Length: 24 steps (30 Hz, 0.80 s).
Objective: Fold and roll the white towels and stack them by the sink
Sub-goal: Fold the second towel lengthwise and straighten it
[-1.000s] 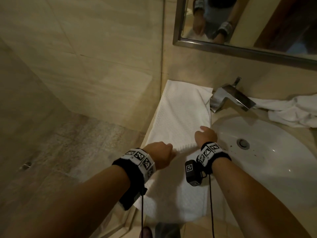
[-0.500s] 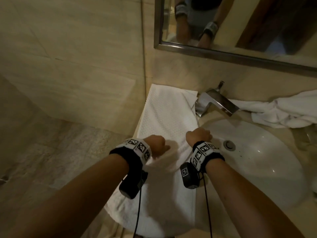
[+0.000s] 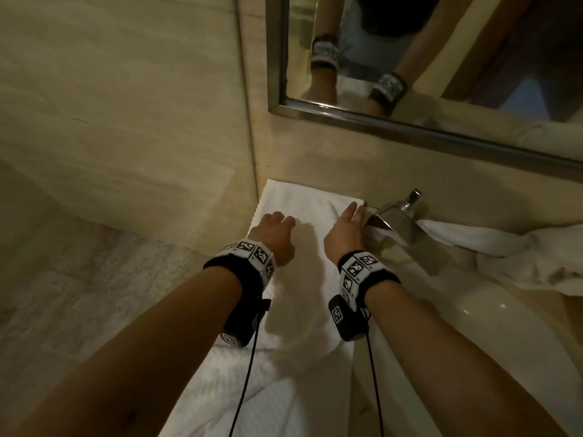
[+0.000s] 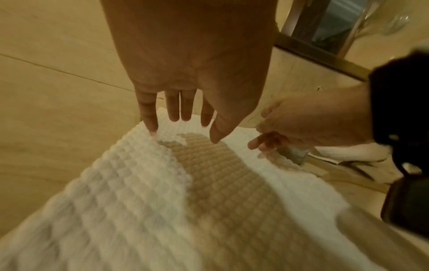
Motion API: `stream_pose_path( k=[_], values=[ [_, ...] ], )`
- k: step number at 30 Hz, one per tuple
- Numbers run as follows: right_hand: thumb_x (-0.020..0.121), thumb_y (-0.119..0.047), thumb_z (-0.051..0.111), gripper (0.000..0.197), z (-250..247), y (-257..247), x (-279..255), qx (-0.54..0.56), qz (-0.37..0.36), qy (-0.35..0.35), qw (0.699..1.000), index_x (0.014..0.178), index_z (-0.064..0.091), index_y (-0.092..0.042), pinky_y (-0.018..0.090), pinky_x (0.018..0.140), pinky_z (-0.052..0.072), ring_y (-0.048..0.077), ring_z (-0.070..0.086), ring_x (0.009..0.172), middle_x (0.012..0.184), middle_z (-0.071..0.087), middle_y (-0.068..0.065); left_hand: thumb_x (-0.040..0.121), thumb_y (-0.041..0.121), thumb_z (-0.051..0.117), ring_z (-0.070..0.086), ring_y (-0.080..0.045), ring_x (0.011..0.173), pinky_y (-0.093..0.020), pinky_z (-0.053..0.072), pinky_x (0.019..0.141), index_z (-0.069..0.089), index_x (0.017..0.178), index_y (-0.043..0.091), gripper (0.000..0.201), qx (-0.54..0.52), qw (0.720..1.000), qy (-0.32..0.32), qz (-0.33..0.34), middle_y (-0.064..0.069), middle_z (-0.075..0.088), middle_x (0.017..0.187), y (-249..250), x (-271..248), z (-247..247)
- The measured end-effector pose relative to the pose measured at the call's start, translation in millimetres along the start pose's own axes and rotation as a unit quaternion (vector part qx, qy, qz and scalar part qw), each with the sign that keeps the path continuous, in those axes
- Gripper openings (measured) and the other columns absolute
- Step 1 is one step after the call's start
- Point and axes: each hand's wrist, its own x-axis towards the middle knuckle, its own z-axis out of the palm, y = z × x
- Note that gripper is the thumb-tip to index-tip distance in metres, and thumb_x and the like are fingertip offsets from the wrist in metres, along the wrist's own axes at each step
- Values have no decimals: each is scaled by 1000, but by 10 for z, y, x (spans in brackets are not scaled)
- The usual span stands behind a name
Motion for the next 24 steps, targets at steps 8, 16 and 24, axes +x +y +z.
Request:
stream_pose_path(
  k=[8, 16, 24],
  values=[
    [92, -9, 51, 49, -52, -46, 507, -37, 34, -24, 998, 136, 38, 7, 43, 102, 37, 39, 37, 130, 141, 35, 27, 91, 40, 50, -7, -27, 147, -48, 17, 115, 2, 152, 26, 79, 76, 993, -84, -21, -9, -11, 159, -207, 388, 96],
    [99, -9, 40, 42, -124, -140, 832, -119, 93, 52, 987, 129, 31, 19, 36, 84, 47, 33, 60, 111, 122, 59, 23, 98, 36, 33, -17, -28, 145, -58, -4, 113, -8, 152, 18, 70, 83, 990, -107, -23, -14, -20, 157, -283, 724, 4],
    [95, -7, 45, 46, 2, -147, 790, -22, 87, 54, 994, 135, 30, 10, 40, 89, 44, 39, 51, 117, 134, 44, 27, 100, 19, 26, -21, -33, 143, -48, 5, 119, -11, 150, 8, 63, 50, 993, -104, -3, -18, -24, 154, -351, 911, 1]
  ],
)
